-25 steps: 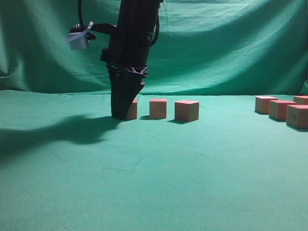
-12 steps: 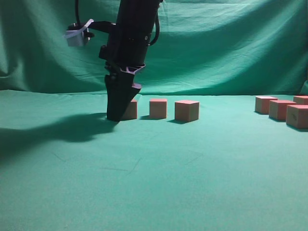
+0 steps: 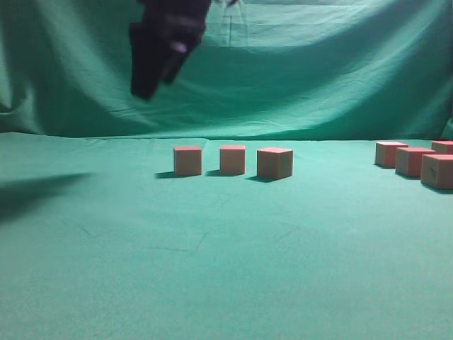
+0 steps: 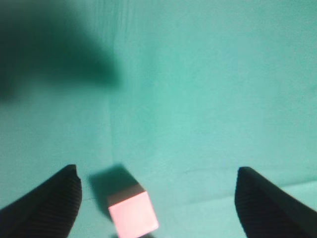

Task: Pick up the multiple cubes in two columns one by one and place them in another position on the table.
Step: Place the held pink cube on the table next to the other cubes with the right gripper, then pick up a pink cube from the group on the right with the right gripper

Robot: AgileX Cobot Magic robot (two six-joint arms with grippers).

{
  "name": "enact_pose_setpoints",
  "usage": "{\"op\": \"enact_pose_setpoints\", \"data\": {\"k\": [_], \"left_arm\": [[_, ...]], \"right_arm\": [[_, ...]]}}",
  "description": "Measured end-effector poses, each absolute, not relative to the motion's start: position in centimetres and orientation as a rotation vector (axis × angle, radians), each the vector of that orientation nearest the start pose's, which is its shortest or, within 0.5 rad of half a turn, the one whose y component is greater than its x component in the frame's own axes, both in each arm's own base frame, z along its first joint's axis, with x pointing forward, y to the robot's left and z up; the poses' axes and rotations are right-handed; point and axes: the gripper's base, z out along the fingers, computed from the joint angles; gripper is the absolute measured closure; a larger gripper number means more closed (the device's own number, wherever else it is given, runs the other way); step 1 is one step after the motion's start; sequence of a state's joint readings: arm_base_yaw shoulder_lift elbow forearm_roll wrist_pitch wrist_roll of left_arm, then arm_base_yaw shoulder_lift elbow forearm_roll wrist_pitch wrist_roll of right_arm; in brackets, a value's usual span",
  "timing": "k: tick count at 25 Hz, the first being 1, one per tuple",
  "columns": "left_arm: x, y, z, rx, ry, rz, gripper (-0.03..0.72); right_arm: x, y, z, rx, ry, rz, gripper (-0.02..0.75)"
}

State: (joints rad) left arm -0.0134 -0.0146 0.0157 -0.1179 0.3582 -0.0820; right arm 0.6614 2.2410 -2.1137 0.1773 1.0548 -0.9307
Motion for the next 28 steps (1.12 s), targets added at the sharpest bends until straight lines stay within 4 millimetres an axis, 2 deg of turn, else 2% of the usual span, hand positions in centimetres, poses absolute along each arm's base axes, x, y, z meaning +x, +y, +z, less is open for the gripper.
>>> {"op": "enact_pose_setpoints", "data": {"k": [6,7,8,14,17,20,23,26,28], "left_arm": [[5.3,-0.4,17.7,-0.136,1.839,-0.182,0.688],[5.3,-0.4,17.7,-0.136,1.839,-0.182,0.688],[5.3,-0.4,17.7,-0.136,1.839,-0.182,0.688],[5.3,-0.4,17.7,-0.136,1.839,-0.182,0.688],[5.3,-0.4,17.7,-0.136,1.839,-0.182,0.688],[5.3,-0.4,17.7,-0.136,1.839,-0.182,0.688],[5.3,-0.4,17.7,-0.136,1.839,-0.182,0.688],[5.3,-0.4,17.7,-0.136,1.839,-0.182,0.688],[5.3,-0.4,17.7,-0.136,1.839,-0.182,0.688]], "right_arm": [[35.6,29.2,32.8,-1.502,2.175,0.228,0.144],[35.3,28.7,33.6,-1.459,2.205,0.199,0.144],[35.1,28.1,34.5,-1.398,2.231,0.160,0.190],[34.2,24.0,38.8,-0.931,2.341,-0.085,0.190],[32.8,21.2,40.1,-0.769,2.386,-0.092,0.190],[31.8,17.3,39.5,-0.619,2.486,-0.099,0.190],[31.1,13.0,37.1,-0.456,2.631,-0.113,0.190],[30.6,9.0,33.5,-0.292,2.802,-0.120,0.190],[30.3,7.0,31.2,-0.205,2.893,-0.128,0.190]]}}
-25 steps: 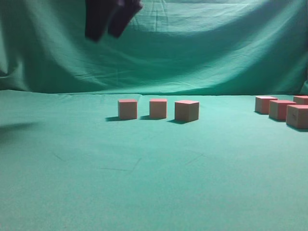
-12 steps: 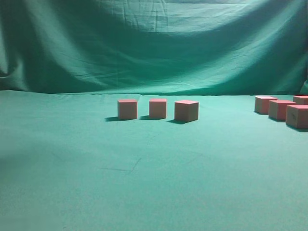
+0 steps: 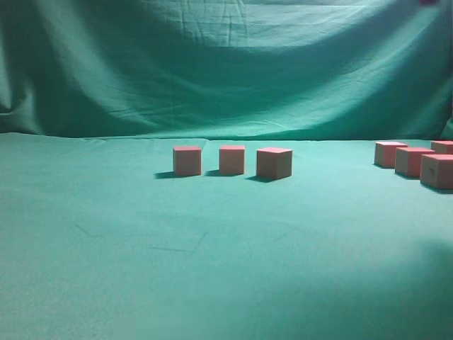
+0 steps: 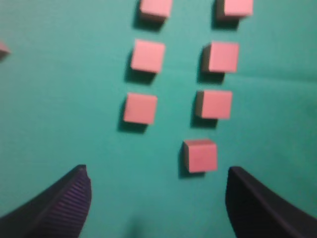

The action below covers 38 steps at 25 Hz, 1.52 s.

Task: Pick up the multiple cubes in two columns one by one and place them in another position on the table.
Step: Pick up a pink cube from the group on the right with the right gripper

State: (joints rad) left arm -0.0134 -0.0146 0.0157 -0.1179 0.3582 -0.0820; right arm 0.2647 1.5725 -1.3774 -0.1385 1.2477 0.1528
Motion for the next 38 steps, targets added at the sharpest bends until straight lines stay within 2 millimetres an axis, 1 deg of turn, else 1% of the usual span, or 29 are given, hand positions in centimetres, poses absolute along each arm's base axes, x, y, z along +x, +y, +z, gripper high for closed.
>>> {"op": "enact_pose_setpoints", "data": {"k": [3,5,9,12,15,18,24,25,26,27,28,29,32,35,38], "left_arm": [[5.3,-0.4,17.7,-0.136,1.839,-0.182,0.688],[5.3,-0.4,17.7,-0.136,1.839,-0.182,0.688],[5.3,-0.4,17.7,-0.136,1.839,-0.182,0.688],[5.3,-0.4,17.7,-0.136,1.839,-0.182,0.688],[5.3,-0.4,17.7,-0.136,1.839,-0.182,0.688],[5.3,-0.4,17.7,-0.136,1.839,-0.182,0.688],[5.3,-0.4,17.7,-0.136,1.839,-0.182,0.688],[5.3,-0.4,17.7,-0.136,1.839,-0.182,0.688],[5.3,-0.4,17.7,-0.136,1.839,-0.182,0.688],[5.3,-0.4,17.7,-0.136,1.839,-0.182,0.688],[5.3,-0.4,17.7,-0.136,1.839,-0.182,0.688],[5.3,-0.4,17.7,-0.136,1.839,-0.182,0.688],[5.3,-0.4,17.7,-0.136,1.839,-0.182,0.688],[5.3,-0.4,17.7,-0.136,1.839,-0.182,0.688],[5.3,-0.4,17.7,-0.136,1.839,-0.182,0.688]], "right_arm": [[29.4,4.4,27.7,-0.101,3.017,-0.157,0.190],[28.8,2.9,25.6,-0.028,3.065,-0.155,0.190],[28.1,0.7,22.5,0.103,3.062,-0.103,0.190],[27.8,0.1,21.0,0.124,3.021,-0.091,0.190],[28.0,0.1,20.4,0.093,2.975,-0.074,0.190],[28.7,0.2,19.8,0.069,2.946,-0.071,0.190],[29.7,0.2,17.5,0.056,2.974,-0.076,0.190],[29.8,0.2,17.2,0.054,2.981,-0.078,0.232],[29.9,0.2,16.9,0.051,2.983,-0.078,0.246],[30.0,0.2,16.7,0.050,2.988,-0.078,0.244],[30.0,0.2,16.4,0.050,2.995,-0.078,0.294],[30.1,0.2,16.3,0.050,2.997,-0.079,0.328],[30.1,0.2,16.2,0.048,3.000,-0.079,0.477],[30.0,0.2,16.2,0.049,3.008,-0.080,0.471],[29.4,0.2,16.5,0.065,3.053,-0.075,0.471]]}}
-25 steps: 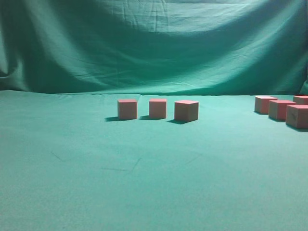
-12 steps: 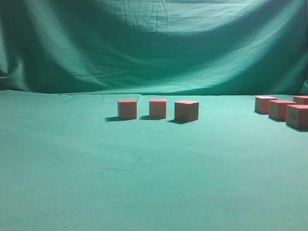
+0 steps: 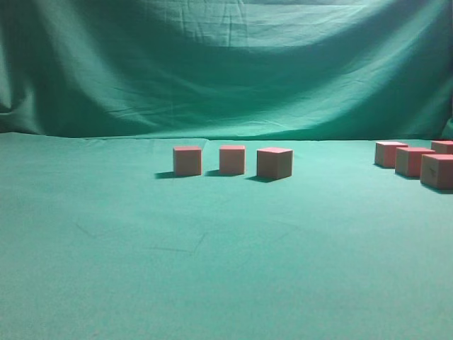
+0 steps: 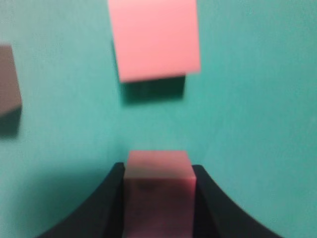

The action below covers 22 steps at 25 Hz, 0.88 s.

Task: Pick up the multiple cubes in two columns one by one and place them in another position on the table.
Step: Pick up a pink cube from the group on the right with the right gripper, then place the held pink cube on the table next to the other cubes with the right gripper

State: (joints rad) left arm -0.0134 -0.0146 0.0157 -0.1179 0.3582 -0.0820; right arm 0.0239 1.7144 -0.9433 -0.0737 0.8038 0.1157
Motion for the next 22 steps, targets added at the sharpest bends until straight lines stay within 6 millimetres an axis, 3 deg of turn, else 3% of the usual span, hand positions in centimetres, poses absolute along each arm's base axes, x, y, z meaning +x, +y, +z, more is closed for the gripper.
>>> {"op": "enact_pose_setpoints", "data": {"k": [4,7,13,17,22], "left_arm": [[5.3,-0.4,17.7,-0.136,1.839,-0.182,0.688],[5.3,-0.4,17.7,-0.136,1.839,-0.182,0.688],[5.3,-0.4,17.7,-0.136,1.839,-0.182,0.688],[5.3,-0.4,17.7,-0.136,1.839,-0.182,0.688],[5.3,-0.4,17.7,-0.136,1.839,-0.182,0.688]], "right_arm": [[28.5,2.2,18.6,-0.004,3.075,-0.026,0.471],[28.0,5.5,21.4,-0.122,3.064,0.049,0.471],[27.0,15.3,26.8,-0.376,2.955,0.232,0.471],[26.3,21.8,27.8,-0.515,2.915,0.294,0.471],[27.7,27.2,25.8,-0.427,3.013,0.214,0.471]]}}
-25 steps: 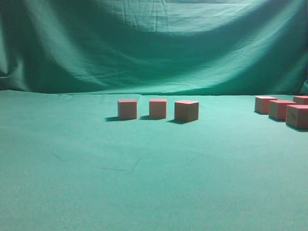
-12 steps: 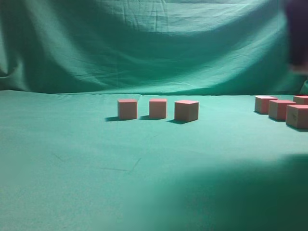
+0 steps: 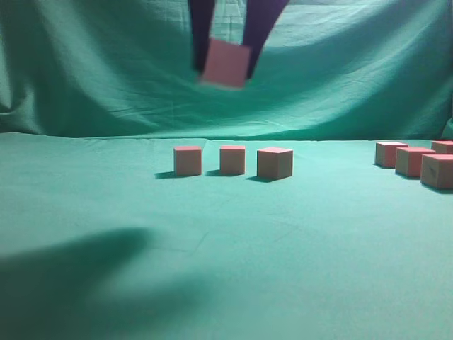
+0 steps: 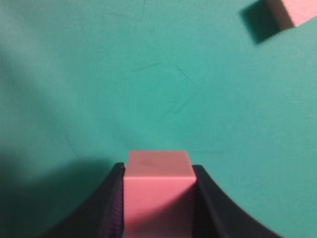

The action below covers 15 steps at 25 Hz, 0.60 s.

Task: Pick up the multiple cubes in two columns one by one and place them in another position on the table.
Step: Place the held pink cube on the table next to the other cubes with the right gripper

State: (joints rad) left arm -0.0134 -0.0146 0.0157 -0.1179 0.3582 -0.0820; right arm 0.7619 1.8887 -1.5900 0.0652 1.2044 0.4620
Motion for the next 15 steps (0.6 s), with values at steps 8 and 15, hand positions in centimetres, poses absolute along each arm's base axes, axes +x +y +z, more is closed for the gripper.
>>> {"op": "enact_pose_setpoints", "data": {"k": [8,15], "left_arm": [[5.3,-0.4,17.7,-0.136,1.839,-0.182,0.688],[5.3,-0.4,17.7,-0.136,1.839,-0.182,0.688]], "right_arm": [[32.3,31.9,22.4,-0.218,3.030,0.221,0.471],[33.4,32.8,20.0,-0.159,3.058,0.186,0.471]]}}
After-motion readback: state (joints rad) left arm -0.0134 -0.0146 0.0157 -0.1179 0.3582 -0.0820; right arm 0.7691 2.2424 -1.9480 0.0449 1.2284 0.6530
